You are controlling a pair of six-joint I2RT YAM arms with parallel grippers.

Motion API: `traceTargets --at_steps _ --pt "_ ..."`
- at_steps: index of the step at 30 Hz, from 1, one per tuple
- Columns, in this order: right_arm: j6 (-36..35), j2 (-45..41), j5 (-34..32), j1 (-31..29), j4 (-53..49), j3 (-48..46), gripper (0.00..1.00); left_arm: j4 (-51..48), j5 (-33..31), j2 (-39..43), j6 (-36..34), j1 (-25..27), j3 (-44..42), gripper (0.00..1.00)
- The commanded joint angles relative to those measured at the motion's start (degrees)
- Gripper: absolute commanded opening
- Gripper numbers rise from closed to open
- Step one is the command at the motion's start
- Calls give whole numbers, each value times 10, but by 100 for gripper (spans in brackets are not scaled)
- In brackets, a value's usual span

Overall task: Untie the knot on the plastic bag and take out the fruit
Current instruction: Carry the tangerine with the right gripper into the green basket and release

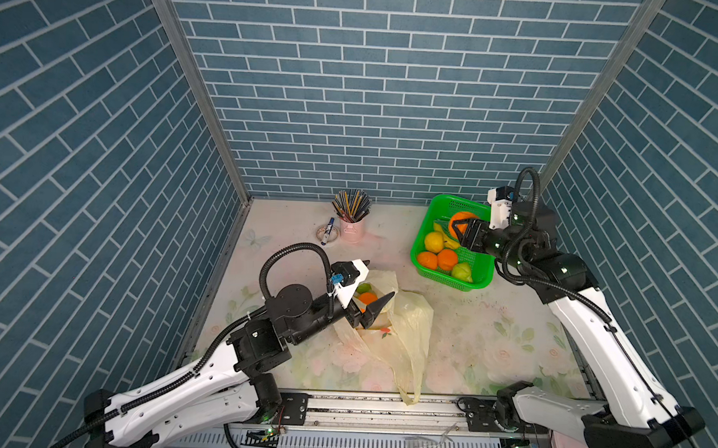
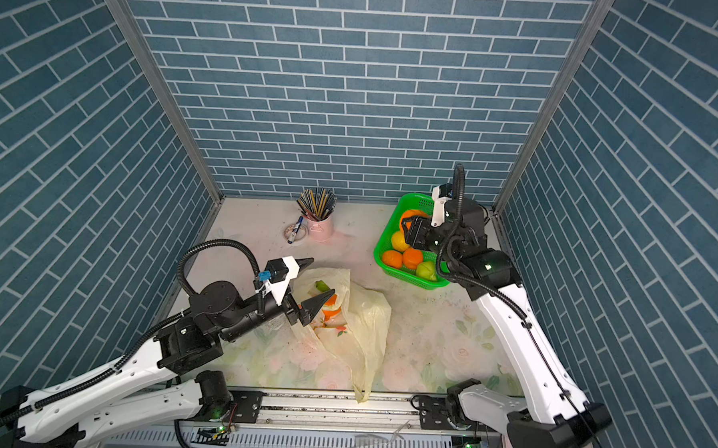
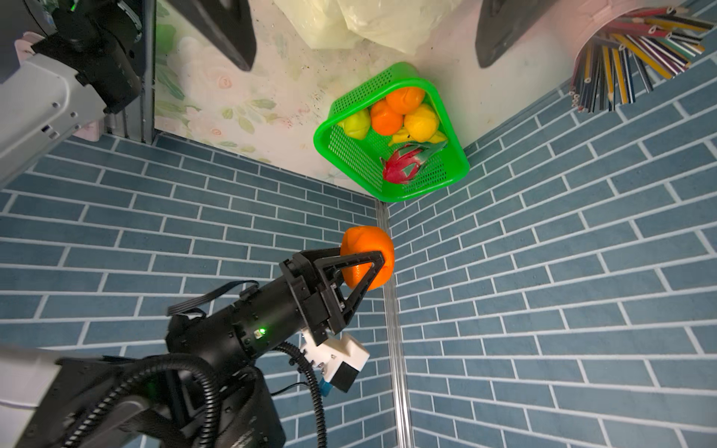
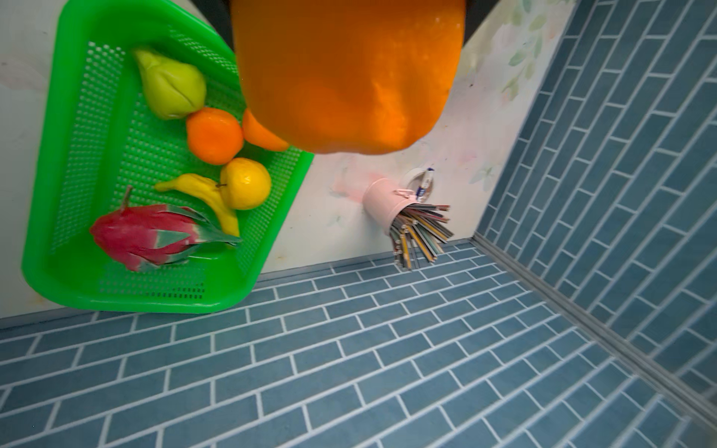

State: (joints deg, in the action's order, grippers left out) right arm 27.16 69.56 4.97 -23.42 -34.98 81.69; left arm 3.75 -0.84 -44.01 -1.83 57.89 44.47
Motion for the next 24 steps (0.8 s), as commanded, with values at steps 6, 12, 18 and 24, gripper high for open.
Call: traceTargets --at_steps 6,12,18,24 --pt "-106 145 -16 93 -62 42 51 -30 37 -2 17 2 19 88" --pt "-141 239 -48 134 -57 50 51 -26 75 10 31 2 13 88" --pt "-169 355 -85 152 -87 118 49 -24 110 13 57 2 6 89" --pt "-190 468 -140 155 -115 204 49 -34 108 15 62 2 3 89"
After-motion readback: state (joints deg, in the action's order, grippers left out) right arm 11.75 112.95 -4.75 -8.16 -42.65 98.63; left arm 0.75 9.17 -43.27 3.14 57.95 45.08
